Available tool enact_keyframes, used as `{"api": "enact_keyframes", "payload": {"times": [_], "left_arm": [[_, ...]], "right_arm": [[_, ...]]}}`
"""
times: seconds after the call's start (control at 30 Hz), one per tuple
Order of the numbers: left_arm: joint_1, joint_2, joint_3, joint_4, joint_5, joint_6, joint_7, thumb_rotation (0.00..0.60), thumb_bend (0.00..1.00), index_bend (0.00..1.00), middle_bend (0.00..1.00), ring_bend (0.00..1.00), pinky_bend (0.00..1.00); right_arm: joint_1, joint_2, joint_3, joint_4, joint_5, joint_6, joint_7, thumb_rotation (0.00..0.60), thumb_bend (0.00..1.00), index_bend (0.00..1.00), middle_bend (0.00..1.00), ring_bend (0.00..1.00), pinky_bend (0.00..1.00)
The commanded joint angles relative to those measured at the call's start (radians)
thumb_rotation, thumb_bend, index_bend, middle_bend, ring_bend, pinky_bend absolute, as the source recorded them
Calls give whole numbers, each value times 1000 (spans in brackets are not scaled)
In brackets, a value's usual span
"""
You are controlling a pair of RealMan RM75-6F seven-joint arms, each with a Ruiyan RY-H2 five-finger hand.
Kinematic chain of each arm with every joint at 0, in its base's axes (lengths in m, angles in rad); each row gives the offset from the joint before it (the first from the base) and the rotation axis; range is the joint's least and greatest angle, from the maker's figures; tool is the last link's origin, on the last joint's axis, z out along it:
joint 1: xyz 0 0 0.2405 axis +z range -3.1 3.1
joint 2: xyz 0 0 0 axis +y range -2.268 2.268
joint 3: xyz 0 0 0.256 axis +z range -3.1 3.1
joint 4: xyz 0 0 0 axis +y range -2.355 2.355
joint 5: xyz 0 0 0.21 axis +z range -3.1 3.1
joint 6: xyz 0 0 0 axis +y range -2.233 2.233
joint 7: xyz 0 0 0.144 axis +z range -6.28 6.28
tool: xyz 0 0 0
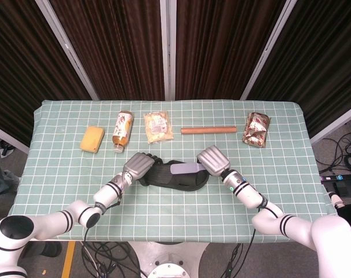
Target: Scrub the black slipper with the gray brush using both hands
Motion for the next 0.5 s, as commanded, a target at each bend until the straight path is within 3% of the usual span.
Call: {"api": "enact_keyframes", "payload": {"times": [0.03, 0.3, 0.5], "left_arm": [[-1, 0, 1, 1, -1, -1, 1, 600, 110, 379, 400, 303, 361], [-2, 3, 3, -4, 2, 4, 4, 600, 110, 379, 400, 303, 361], [-2, 7, 2, -12, 0, 8, 7, 600, 110, 378, 400, 303, 361]], "right_arm": [[5, -4, -28, -3, -11, -32, -16, 600, 628, 1000, 1000, 974, 1000], [-27, 95, -104, -136, -99, 2, 53, 600, 636, 1000, 1000, 974, 1000], [-30, 65, -24, -78, -54, 59, 50, 600, 637, 1000, 1000, 974, 1000]]}}
